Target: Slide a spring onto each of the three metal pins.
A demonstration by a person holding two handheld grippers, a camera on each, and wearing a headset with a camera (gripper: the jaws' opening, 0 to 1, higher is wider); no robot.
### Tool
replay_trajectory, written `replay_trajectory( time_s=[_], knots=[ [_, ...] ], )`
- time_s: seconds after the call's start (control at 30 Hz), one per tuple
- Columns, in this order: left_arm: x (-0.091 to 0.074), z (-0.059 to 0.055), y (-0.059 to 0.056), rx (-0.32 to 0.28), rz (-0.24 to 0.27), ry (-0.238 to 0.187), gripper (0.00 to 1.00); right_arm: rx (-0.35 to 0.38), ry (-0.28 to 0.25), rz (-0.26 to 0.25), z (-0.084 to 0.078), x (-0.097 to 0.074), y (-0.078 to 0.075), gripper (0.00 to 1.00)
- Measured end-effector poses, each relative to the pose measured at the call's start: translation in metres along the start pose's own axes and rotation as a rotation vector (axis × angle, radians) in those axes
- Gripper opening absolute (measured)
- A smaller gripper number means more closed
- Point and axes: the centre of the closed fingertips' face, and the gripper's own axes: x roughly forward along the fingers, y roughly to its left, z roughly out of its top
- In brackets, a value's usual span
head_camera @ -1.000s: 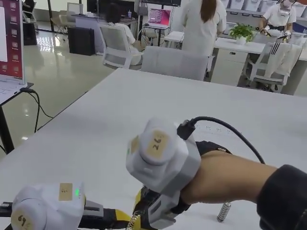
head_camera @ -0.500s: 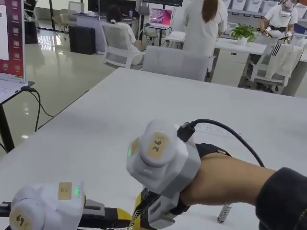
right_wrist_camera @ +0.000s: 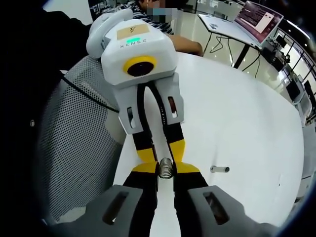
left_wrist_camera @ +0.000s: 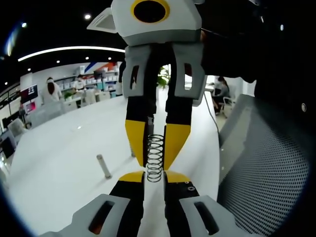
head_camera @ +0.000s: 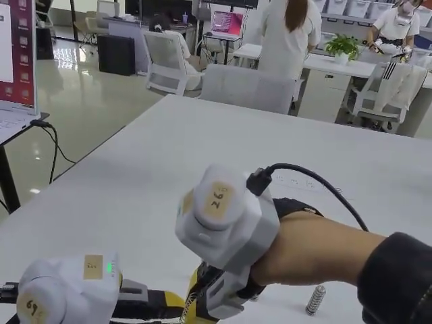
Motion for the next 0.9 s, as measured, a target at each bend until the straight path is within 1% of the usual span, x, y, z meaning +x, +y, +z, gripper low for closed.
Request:
replay_trajectory(
  time_s=[0.23, 0.53, 0.63, 0.8, 0.9],
  knots=[
    [-0.003, -0.003, 0.005, -0.015, 0.022, 0.001, 0.12, 0.000, 0.010, -0.011, -0.003, -0.002, -0.005, 0.08],
    [-0.006, -0.009, 0.012, -0.040, 0.062, 0.009, 0.26, 0.015, 0.021, -0.031, -0.013, -0.008, -0.015, 0.08],
    [-0.007, -0.009, 0.015, -0.046, 0.075, 0.007, 0.31, 0.023, 0.021, -0.042, -0.015, -0.012, -0.020, 0.08],
    [-0.007, -0.010, 0.018, -0.050, 0.090, 0.007, 0.37, 0.031, 0.025, -0.054, -0.018, -0.015, -0.027, 0.08],
    [-0.008, -0.010, 0.020, -0.054, 0.100, 0.009, 0.42, 0.040, 0.026, -0.069, -0.020, -0.019, -0.034, 0.08]
  ],
)
